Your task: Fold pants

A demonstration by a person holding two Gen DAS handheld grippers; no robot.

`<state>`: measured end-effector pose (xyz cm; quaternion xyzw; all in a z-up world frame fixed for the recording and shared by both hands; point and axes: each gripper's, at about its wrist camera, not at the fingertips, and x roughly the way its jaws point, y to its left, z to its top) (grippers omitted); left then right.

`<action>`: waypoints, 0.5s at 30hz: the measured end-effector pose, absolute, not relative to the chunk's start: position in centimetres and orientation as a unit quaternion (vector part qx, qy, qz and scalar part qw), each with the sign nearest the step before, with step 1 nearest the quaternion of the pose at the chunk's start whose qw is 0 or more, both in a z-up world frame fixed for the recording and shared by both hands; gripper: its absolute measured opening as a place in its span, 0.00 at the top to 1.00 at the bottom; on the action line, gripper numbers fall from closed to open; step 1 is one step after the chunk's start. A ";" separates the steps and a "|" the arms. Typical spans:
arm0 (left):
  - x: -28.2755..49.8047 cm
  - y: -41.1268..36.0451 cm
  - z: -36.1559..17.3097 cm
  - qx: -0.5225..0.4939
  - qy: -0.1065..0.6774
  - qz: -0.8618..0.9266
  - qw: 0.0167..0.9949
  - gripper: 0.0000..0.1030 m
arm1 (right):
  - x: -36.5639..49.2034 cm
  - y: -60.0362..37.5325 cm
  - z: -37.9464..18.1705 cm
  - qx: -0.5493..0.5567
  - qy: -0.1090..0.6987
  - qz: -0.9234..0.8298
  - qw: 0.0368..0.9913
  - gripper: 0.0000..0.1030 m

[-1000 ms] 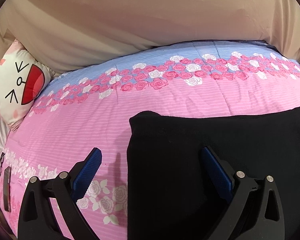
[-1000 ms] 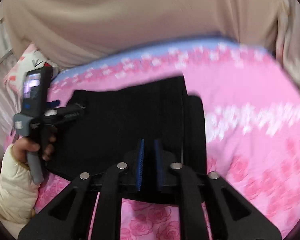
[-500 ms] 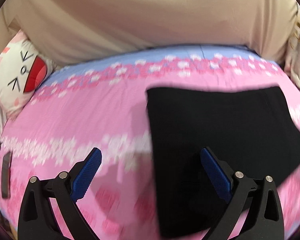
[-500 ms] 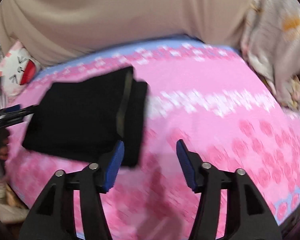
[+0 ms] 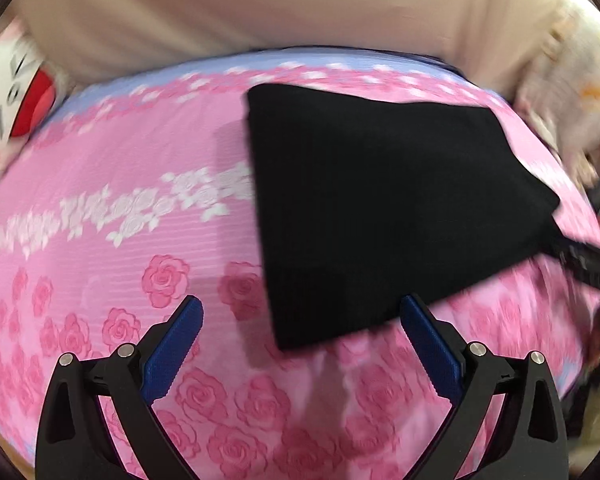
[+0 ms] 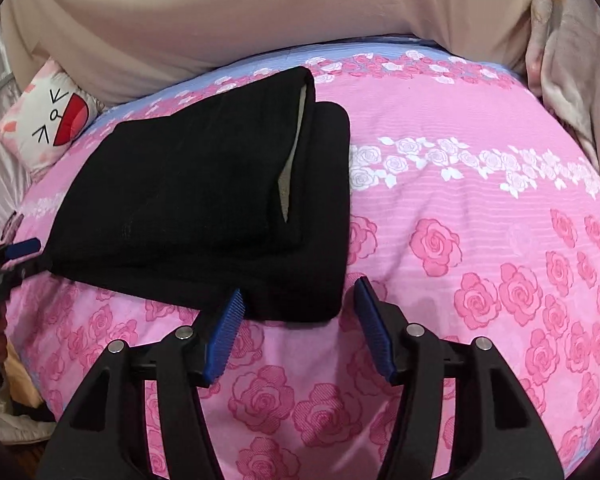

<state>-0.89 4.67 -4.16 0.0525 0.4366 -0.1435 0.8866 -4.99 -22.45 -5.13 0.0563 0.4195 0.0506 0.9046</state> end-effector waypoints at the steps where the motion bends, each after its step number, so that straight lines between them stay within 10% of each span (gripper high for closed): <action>1: -1.2 4.3 -4.5 0.067 0.430 -0.141 0.889 0.05 | -5.0 -22.4 -5.3 0.057 0.419 0.050 0.905 0.47; 5: -0.4 3.3 -6.5 0.095 0.438 -0.128 0.885 0.07 | -4.6 -22.2 -5.2 0.062 0.420 0.046 0.904 0.45; 10: 2.5 3.8 -5.9 0.016 0.450 -0.181 0.874 0.62 | -3.6 -22.7 -5.1 0.102 0.422 0.058 0.899 0.78; 15: 1.6 4.7 -3.0 0.013 0.436 -0.205 0.876 0.80 | -5.4 -23.7 -1.5 0.143 0.390 0.086 0.906 0.87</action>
